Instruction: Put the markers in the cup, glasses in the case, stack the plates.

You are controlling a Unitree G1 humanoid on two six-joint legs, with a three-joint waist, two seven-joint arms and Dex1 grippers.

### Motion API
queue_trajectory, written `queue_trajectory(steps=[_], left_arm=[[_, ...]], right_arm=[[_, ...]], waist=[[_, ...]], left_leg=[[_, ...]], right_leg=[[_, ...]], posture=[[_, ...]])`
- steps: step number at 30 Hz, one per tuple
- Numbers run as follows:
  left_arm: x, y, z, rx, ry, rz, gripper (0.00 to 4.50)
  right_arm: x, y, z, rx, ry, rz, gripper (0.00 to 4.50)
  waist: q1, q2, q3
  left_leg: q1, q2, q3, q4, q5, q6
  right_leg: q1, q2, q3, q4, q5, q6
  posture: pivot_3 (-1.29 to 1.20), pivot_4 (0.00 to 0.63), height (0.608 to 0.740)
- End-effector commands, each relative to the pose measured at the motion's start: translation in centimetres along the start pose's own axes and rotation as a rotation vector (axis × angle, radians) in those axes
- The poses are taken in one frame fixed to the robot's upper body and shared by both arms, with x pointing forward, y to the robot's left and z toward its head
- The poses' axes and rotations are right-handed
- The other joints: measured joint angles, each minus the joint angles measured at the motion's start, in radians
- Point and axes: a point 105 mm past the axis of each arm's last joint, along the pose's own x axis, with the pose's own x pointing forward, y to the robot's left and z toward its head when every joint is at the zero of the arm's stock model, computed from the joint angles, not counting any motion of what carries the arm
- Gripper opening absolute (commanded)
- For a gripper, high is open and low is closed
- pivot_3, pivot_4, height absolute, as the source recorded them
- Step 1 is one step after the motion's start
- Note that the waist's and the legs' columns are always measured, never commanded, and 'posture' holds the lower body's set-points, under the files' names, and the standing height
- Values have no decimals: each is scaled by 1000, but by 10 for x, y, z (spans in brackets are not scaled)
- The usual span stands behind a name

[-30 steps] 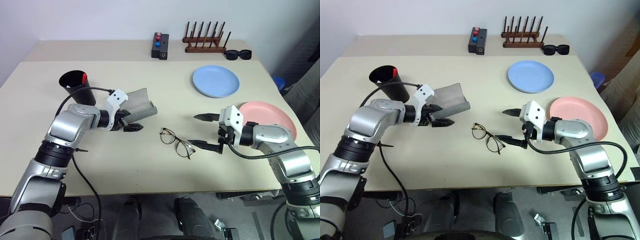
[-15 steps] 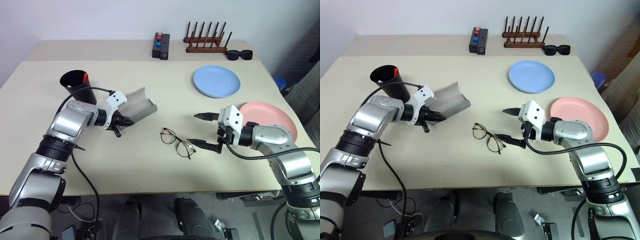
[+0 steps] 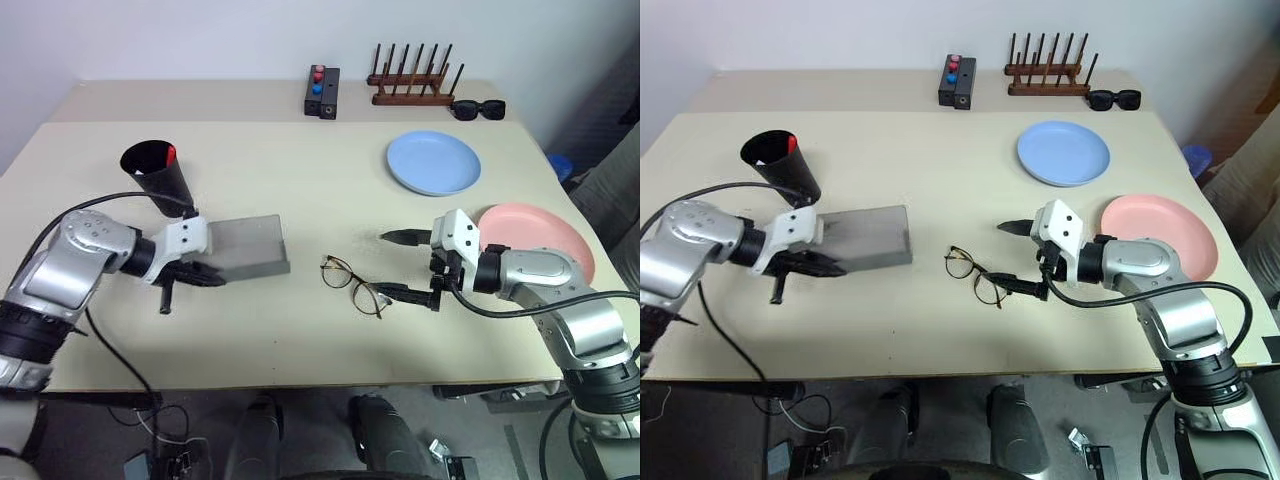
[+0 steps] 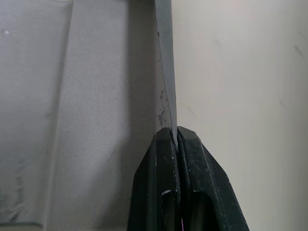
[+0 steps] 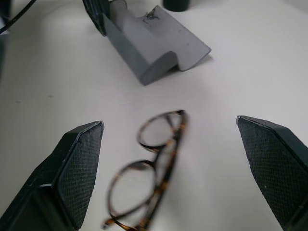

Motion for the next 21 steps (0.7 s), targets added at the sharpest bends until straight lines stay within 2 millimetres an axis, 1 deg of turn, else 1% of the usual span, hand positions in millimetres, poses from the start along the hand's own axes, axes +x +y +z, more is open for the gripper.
queue_trajectory(steps=[1,3,6,11,16,19,20,21], left_arm=[[-3,-12,16,119,-26,-36,45],[1,-19,21,138,-36,-59,45],[7,-23,24,147,-34,-69,45],[16,-25,23,95,-22,-87,45],[18,-29,26,47,-44,-106,45],[16,-26,30,27,-61,-82,803],[16,-24,32,24,-73,-70,1197],[15,-23,35,35,-92,-54,1683]], right_arm=[[4,2,13,-21,-42,15,4500],[5,3,9,-15,-26,24,4500],[6,3,2,-2,8,32,4500],[7,-1,-10,34,63,9,4500],[8,-5,-18,70,116,-27,4500],[10,-5,-19,79,129,-33,4500],[11,-6,-19,80,134,-36,4500],[12,-6,-19,82,139,-39,4500]], waist=[[1,0,0],[1,0,0],[0,0,0],[-5,0,0],[-5,0,0],[-5,0,0],[-5,0,0],[-5,0,0]], left_leg=[[0,0,0,0,0,0],[0,0,0,0,0,0],[0,0,0,0,0,0],[0,0,0,0,0,1],[0,0,0,1,0,1],[0,0,0,1,0,1],[0,0,0,1,0,1],[0,0,0,1,0,1]], right_leg=[[0,0,0,0,0,0],[0,0,0,0,0,0],[0,0,0,0,0,0],[0,0,0,0,0,0],[0,0,0,0,0,0],[0,0,0,1,0,0],[0,0,0,1,0,0],[0,0,0,1,0,0]], posture=[[0,150,740],[0,150,740],[0,150,740],[0,150,740],[0,150,740],[0,150,740],[0,150,740],[0,150,740]])
